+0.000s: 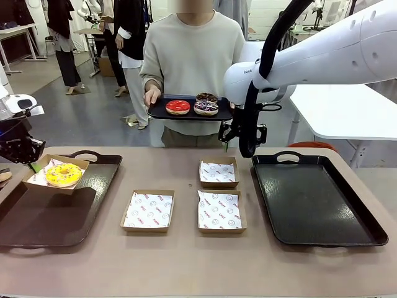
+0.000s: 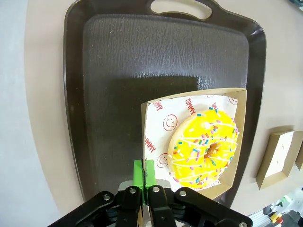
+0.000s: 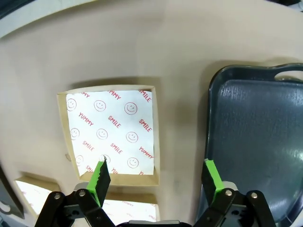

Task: Individually package the donuts and arrange them on the tray.
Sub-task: Place the picked Paper togo box on the Handle tray while simultaneously picking up another Paper togo box from the table with the other hand.

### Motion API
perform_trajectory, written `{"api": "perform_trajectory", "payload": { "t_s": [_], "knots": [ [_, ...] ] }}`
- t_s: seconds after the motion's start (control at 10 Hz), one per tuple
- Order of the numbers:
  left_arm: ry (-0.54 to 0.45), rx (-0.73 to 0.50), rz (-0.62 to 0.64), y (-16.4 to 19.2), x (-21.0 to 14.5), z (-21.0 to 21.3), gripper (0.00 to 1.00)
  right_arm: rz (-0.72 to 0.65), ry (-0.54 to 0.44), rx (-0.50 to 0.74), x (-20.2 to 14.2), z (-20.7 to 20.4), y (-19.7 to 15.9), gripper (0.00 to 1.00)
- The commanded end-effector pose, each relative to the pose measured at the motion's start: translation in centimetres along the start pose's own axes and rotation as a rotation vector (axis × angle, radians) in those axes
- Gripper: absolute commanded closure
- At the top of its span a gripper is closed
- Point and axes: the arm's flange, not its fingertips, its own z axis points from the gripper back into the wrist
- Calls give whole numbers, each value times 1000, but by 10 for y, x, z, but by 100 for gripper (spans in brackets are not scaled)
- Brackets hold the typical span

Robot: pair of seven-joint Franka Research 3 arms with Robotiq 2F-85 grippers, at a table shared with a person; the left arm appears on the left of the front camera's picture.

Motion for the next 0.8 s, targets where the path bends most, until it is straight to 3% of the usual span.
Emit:
{"api": "perform_trajectory", "payload": {
  "t_s": [0.0, 0.7],
  "knots": [
    [0, -17, -19, 1, 5, -1, 99, -20, -54, -22, -3, -14, 4, 0],
    [-5, -42, 35, -1, 41, -12, 99, -57, -9, -37, 9, -55, 9, 0]
  ]
}}
